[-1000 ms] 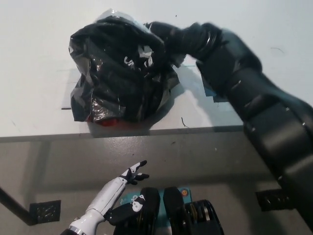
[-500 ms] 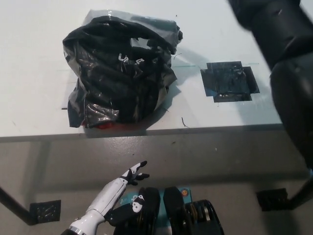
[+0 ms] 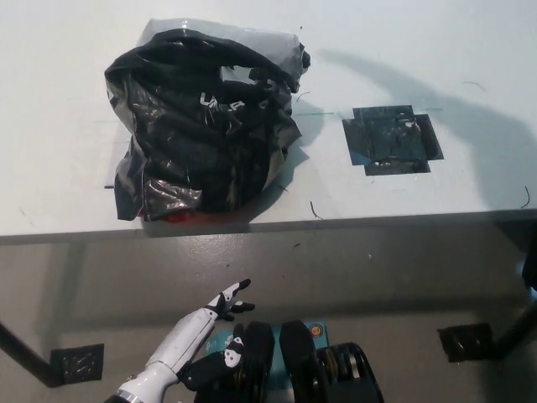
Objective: The robot uses its right hand to pick up a bag of coffee beans and puts it in the black plastic bag, then the robot grabs the top of the bag and lifts it.
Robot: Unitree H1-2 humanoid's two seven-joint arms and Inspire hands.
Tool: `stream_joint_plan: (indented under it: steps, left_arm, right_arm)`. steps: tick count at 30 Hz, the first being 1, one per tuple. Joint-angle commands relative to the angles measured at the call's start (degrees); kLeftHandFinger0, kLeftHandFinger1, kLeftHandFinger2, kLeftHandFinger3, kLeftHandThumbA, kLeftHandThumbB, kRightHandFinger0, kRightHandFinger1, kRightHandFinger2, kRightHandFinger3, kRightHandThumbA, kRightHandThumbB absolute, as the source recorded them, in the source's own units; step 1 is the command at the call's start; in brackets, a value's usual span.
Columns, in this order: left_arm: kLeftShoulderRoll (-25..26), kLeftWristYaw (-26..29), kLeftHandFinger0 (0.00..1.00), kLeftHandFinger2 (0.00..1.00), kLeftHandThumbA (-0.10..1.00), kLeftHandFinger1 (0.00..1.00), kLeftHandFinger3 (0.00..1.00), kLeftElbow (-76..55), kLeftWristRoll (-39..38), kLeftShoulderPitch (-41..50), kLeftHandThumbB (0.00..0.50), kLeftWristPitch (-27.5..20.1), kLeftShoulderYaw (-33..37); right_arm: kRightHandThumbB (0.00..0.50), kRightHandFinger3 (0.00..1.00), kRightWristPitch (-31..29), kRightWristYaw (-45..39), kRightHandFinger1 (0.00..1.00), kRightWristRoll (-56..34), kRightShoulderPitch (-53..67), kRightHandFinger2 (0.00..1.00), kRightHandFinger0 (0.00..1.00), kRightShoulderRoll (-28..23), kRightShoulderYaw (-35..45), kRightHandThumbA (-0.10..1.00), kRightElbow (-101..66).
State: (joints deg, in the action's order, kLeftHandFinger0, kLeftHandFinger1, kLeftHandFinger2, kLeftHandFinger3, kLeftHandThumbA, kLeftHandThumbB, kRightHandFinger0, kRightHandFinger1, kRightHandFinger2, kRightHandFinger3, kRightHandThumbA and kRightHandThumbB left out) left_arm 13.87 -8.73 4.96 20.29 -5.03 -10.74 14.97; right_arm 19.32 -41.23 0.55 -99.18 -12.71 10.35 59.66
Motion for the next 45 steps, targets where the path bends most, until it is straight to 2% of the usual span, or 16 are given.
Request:
stream_joint_plan:
  steps: [1,5,6,9,12,15,16,18,19,20,23,26,30,39,40,45]
  left_arm:
    - [0.8,0.9,0.84,0.86,0.35,0.85,1.00,-1.3,-1.2,0.3,0.310,-1.2,-1.9]
    - [0.4,1.3,0.90,1.00,0.68,0.97,1.00,-0.4,-5.6,-0.3,0.279,-2.1,-4.4]
    - [0.2,1.9,1.00,1.00,0.85,1.00,1.00,0.4,-7.9,-0.9,0.300,-2.8,-6.0]
    - [0.0,2.9,1.00,1.00,1.00,1.00,1.00,1.3,-10.6,-1.8,0.337,-3.5,-8.1]
    - [0.1,2.9,1.00,1.00,1.00,1.00,1.00,3.1,-13.1,-3.2,0.345,-5.4,-9.5]
    - [0.9,2.5,1.00,1.00,1.00,1.00,1.00,4.8,-14.8,-5.1,0.424,-7.1,-10.5]
    - [1.1,2.5,1.00,1.00,1.00,1.00,1.00,4.8,-15.3,-5.7,0.486,-6.8,-11.0]
    - [1.0,2.1,1.00,1.00,1.00,1.00,1.00,4.6,-16.5,-5.8,0.500,-6.4,-11.5]
    - [0.9,1.8,1.00,1.00,1.00,1.00,1.00,4.5,-17.3,-5.7,0.500,-6.3,-11.7]
    - [0.9,1.4,1.00,1.00,1.00,1.00,1.00,4.6,-18.1,-5.7,0.499,-6.5,-11.8]
    - [1.2,0.7,1.00,1.00,1.00,1.00,1.00,5.1,-19.1,-5.4,0.476,-7.6,-12.1]
    - [1.4,0.9,1.00,1.00,1.00,1.00,1.00,5.2,-18.6,-5.2,0.458,-7.6,-12.4]
    - [1.6,1.1,1.00,1.00,1.00,1.00,1.00,5.4,-18.2,-4.9,0.457,-7.8,-13.0]
    - [1.3,1.5,1.00,1.00,1.00,1.00,1.00,4.9,-18.2,-2.6,0.449,-8.4,-14.2]
    - [1.4,1.3,1.00,1.00,1.00,1.00,1.00,5.1,-18.2,-2.6,0.436,-8.5,-14.2]
    - [1.3,0.5,1.00,1.00,1.00,1.00,1.00,4.5,-18.3,-0.3,0.428,-8.3,-14.6]
  right_arm:
    - [0.461,1.00,-1.8,4.6,1.00,6.0,13.0,1.00,1.00,-8.3,-3.8,1.00,-48.2]
    - [0.474,1.00,5.3,2.8,1.00,2.6,22.6,1.00,1.00,-11.2,1.5,1.00,-71.3]
    - [0.474,1.00,6.7,2.1,1.00,-0.7,27.8,1.00,1.00,-12.6,5.2,1.00,-80.0]
    - [0.464,1.00,7.6,1.6,1.00,-5.3,36.3,1.00,1.00,-14.9,11.1,1.00,-91.5]
    - [0.489,1.00,7.6,3.9,1.00,-12.1,46.9,1.00,1.00,-17.2,16.7,1.00,-100.8]
    - [0.497,1.00,7.6,8.5,1.00,-19.9,56.2,1.00,1.00,-16.9,19.5,1.00,-107.4]
    - [0.499,1.00,7.0,9.4,1.00,-22.3,62.7,1.00,1.00,-12.8,22.5,1.00,-112.0]
    - [0.482,1.00,3.5,10.1,1.00,-24.0,68.9,1.00,1.00,-10.1,23.6,1.00,-113.9]
    - [0.484,1.00,1.1,10.5,1.00,-24.6,71.4,1.00,1.00,-9.5,23.3,1.00,-114.1]
    - [0.441,1.00,-2.2,11.1,1.00,-25.5,74.8,1.00,1.00,-8.7,22.6,1.00,-114.1]
    - [0.498,1.00,-11.1,12.2,1.00,-25.9,87.9,1.00,1.00,-4.6,20.2,1.00,-114.1]
    - [0.473,1.00,-16.6,11.6,1.00,-21.7,95.1,1.00,1.00,0.1,16.5,1.00,-114.1]
    - [0.479,1.00,-14.0,11.7,1.00,-19.8,99.4,1.00,1.00,5.9,12.0,1.00,-113.0]
    - [0.500,1.00,-21.1,8.7,1.00,-8.9,107.5,1.00,1.00,11.7,3.9,1.00,-97.1]
    - [0.460,1.00,-22.7,8.4,1.00,-8.5,107.7,1.00,1.00,12.1,3.3,1.00,-94.7]
    - [0.398,1.00,-31.1,9.8,1.00,-4.5,107.8,1.00,1.00,14.8,1.4,1.00,-82.1]
